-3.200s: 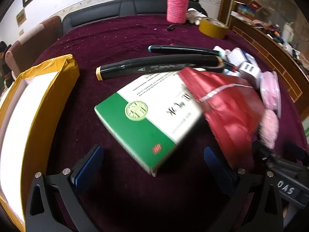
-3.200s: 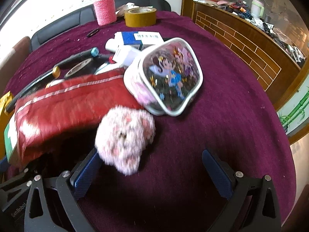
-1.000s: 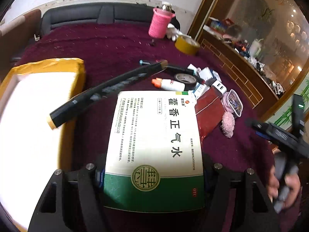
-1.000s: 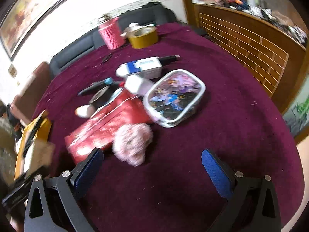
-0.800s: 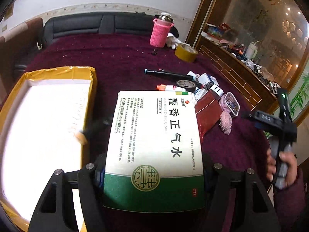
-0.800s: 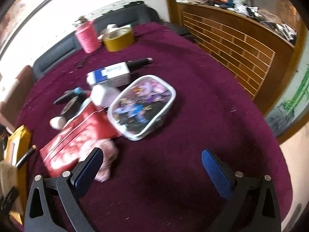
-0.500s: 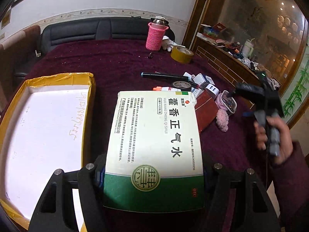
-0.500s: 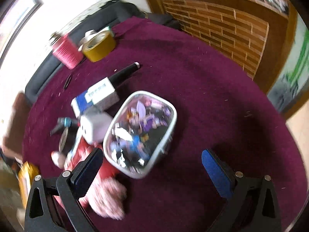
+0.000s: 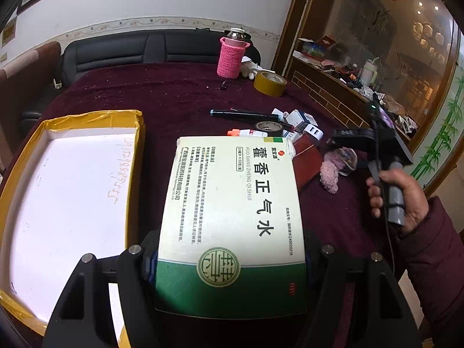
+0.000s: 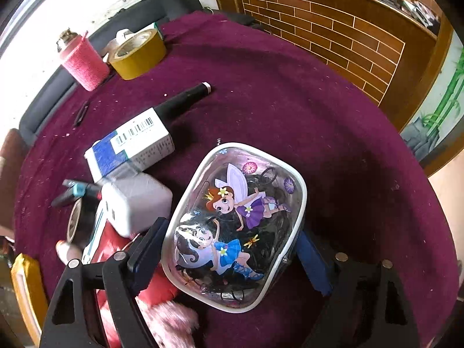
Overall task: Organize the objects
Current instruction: 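Carry the medicine box with the left gripper while the right gripper grasps the cartoon pouch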
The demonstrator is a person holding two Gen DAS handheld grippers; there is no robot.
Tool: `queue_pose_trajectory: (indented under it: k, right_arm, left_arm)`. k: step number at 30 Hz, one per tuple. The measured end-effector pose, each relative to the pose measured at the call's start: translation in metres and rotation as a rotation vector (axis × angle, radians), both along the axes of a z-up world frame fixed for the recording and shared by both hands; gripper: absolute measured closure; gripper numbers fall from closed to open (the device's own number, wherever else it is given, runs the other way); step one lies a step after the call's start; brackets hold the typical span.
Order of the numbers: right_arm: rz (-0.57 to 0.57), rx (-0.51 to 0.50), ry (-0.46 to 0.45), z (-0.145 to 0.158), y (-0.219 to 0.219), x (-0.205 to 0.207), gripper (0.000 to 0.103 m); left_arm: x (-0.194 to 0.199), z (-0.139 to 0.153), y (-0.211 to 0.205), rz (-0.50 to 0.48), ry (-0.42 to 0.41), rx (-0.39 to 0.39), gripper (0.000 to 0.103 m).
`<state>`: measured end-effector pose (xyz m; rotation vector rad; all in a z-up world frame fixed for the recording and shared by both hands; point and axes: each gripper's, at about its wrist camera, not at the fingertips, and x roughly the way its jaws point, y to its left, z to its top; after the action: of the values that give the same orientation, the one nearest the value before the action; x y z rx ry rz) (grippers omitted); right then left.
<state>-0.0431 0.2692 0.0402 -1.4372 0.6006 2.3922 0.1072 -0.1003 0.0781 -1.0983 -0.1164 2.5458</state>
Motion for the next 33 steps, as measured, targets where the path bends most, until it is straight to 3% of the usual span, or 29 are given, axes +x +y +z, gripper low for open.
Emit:
queue_pose_trajectory:
  k: [10, 16, 20, 26, 29, 33]
  right_arm:
    - [0.138, -0.063, 0.108, 0.029, -0.008, 0.058, 0.015]
    - [0.267, -0.116, 0.216, 0.080, -0.043, 0.091, 0.015]
    - [0.403, -0.190, 0.300, 0.124, -0.092, 0.096, 0.015]
    - [0.631, -0.362, 0.328, 0.165, -0.199, 0.065, 0.014]
    - [0.710, -0.443, 0.281, 0.160, -0.259, 0.037, 0.014]
    - [0.749, -0.472, 0.160, 0.116, -0.335, -0.003, 0.014]
  left_arm:
    - [0.020, 0.010, -0.014, 0.022, 0.007, 0.046, 0.033]
    - [0.032, 0.043, -0.050, 0.068, 0.057, 0.086, 0.033]
    - [0.033, 0.077, -0.080, 0.104, 0.121, 0.072, 0.033]
    - [-0.007, 0.105, -0.122, 0.212, 0.163, -0.038, 0.033]
    - [-0.041, 0.092, -0.139, 0.265, 0.128, -0.092, 0.033]
    - [-0.083, 0.054, -0.161, 0.320, 0.050, -0.125, 0.033]
